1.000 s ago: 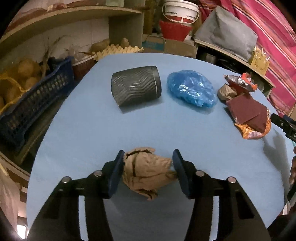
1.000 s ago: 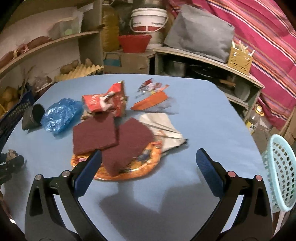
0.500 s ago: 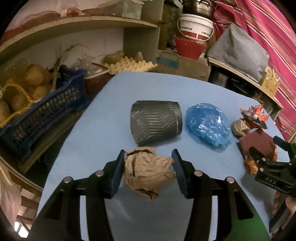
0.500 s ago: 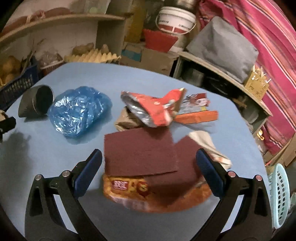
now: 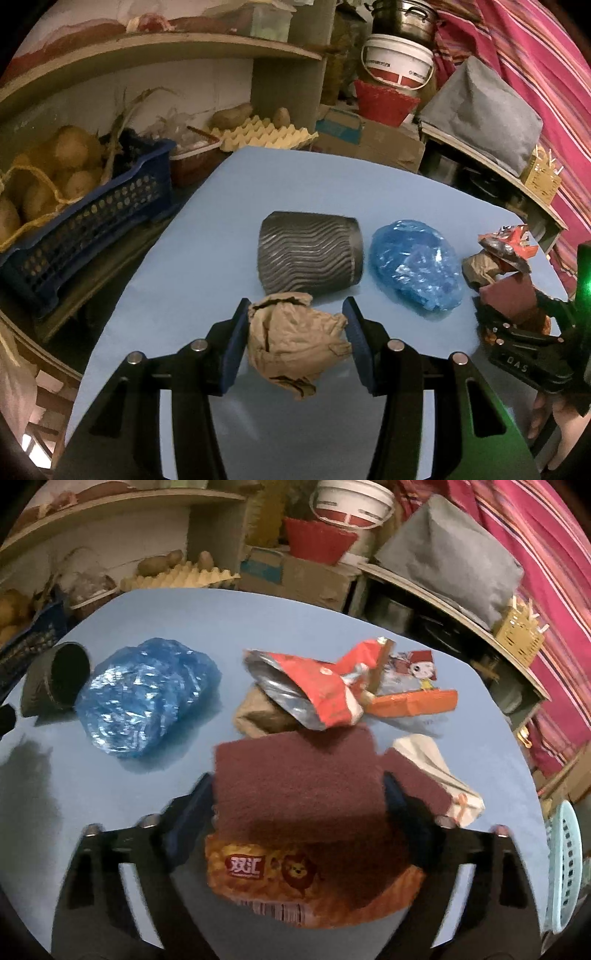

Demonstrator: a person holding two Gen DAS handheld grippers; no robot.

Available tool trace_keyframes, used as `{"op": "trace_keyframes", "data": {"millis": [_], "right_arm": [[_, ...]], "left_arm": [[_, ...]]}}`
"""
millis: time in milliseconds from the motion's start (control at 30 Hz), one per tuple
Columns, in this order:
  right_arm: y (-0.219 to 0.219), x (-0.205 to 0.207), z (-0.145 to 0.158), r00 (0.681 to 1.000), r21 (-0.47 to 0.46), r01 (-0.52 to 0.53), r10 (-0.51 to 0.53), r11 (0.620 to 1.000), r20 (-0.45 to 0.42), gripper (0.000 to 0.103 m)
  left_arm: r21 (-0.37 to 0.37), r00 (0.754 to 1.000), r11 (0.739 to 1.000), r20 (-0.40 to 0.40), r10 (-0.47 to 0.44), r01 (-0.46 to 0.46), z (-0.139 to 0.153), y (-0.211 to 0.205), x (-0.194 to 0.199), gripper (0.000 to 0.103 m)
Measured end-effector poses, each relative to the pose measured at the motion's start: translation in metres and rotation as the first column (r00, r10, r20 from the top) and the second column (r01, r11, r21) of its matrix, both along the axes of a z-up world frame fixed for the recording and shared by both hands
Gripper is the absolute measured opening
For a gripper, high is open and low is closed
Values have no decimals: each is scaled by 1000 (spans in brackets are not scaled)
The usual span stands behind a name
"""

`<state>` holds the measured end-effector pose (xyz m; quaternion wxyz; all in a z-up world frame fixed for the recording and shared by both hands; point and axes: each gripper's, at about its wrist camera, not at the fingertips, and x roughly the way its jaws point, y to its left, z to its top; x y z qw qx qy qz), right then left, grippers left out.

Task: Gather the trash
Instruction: 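Grasp the maroon scouring pad with the right tool while the left holds the brown paper, then carry the pad and paper to the blue basket and open both tools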

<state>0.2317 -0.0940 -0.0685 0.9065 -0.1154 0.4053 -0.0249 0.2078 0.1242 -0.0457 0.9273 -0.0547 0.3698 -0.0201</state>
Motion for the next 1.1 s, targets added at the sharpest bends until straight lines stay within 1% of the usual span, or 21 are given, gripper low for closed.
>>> {"op": "trace_keyframes", "data": {"millis": [133,267,367,500,600,700,767,900,1000,1100], "right_arm": [[-7,-6,2,1000,28,-28,28,999,1,84],[-19,-23,20,998,79,-52,50,996,28,84],[-34,-40,35,996,141,-85,80,986,37,84],[-63,-62,48,995,216,-95,89,972,37,84],[-90,-76,60,996,249,-82,67,965,65,84],[-115,-89,70,995,234,-57,34,970,99,84],[-133,-96,74,994,240,-36,11,970,104,84],[-171,-114,87,991,264,0,-36,964,131,84],[-197,-129,102,984,271,12,-59,963,166,84],[-224,-145,119,974,278,30,-90,960,206,84]], "left_arm": [[11,1000,1000,-8,-4,4,-1,-11,1,51],[15,1000,1000,2,-17,17,3,-23,1,50],[20,999,999,18,-40,39,8,-41,-4,50],[40,996,996,39,-76,74,12,-68,-10,50],[51,995,995,44,-92,90,13,-86,-16,51],[71,992,992,61,-111,106,19,-105,-22,51],[95,988,988,83,-128,120,28,-120,-29,51],[111,980,984,123,-155,141,48,-148,-43,51],[96,974,982,143,-174,161,63,-172,-51,51],[102,963,977,176,-205,189,80,-205,-60,51]]}}
